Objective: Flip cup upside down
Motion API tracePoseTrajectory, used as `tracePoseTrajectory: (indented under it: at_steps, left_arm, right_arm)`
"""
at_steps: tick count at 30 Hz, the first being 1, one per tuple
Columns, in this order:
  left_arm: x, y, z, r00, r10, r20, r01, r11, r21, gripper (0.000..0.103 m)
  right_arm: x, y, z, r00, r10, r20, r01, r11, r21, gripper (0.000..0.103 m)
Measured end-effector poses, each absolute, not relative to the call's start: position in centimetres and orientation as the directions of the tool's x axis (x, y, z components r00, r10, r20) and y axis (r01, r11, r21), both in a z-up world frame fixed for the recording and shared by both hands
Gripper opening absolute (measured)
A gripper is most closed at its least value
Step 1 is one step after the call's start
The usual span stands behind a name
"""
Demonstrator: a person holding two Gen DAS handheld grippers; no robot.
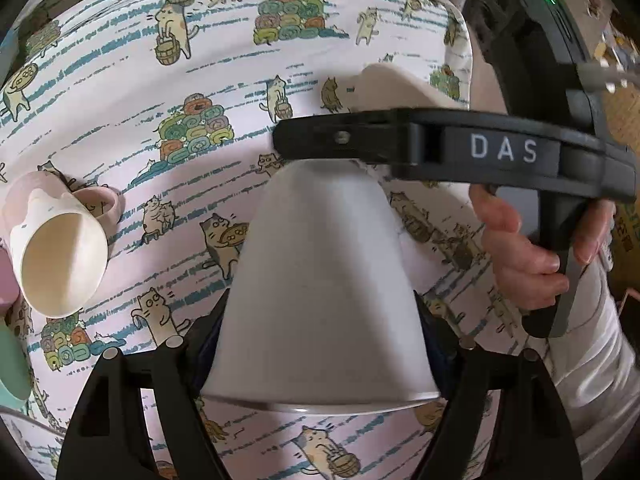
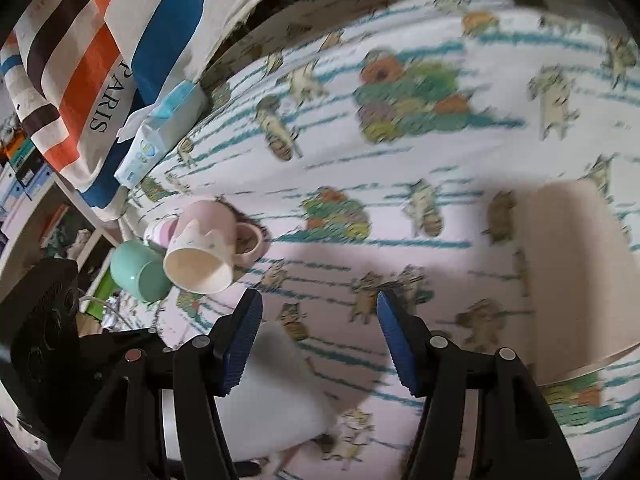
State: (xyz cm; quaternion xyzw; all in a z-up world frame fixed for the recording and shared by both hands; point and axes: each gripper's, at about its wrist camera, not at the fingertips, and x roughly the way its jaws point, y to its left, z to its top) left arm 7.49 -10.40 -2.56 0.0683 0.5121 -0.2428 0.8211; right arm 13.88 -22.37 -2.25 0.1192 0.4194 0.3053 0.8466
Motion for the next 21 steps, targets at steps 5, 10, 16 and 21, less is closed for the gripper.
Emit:
tracePoseTrajectory:
  at_steps: [5,10,16,21]
  left_arm:
    - [6.7,-10.4,-3.5,0.379,-0.267,-0.886,0.465,0.883,-0.068,0.087]
    - [5.9,-8.6,-3.4,0.418,-0.264,-0.869,0.418,0.905,-0.074,0.09]
    - [3.6,-6.2,-2.6,0.458,-0.248,-0.854,0.386,0.921,-0.06,0.09]
    - [4.1,-4.2,-2.8,0.516,-0.171,-0.839,0.323,0.946,0.006,0.09]
  right_arm:
    - [13.6,-21.5,-2.8,0.452,0.634,-0.627,-0.434,0.771,0.466,0.068]
    - [13.3,-21.0,-2.6,0.482,0.607,-0.632,-0.445,0.791,0.42,0.072]
    - [13.3,-20.9,-2.4,0.512,0.554,-0.657,-0.435,0.826,0.357,0.077]
    - [13.4,-21.5,-1.9,0.494,0.532,-0.688,-0.444,0.834,0.327,0.077]
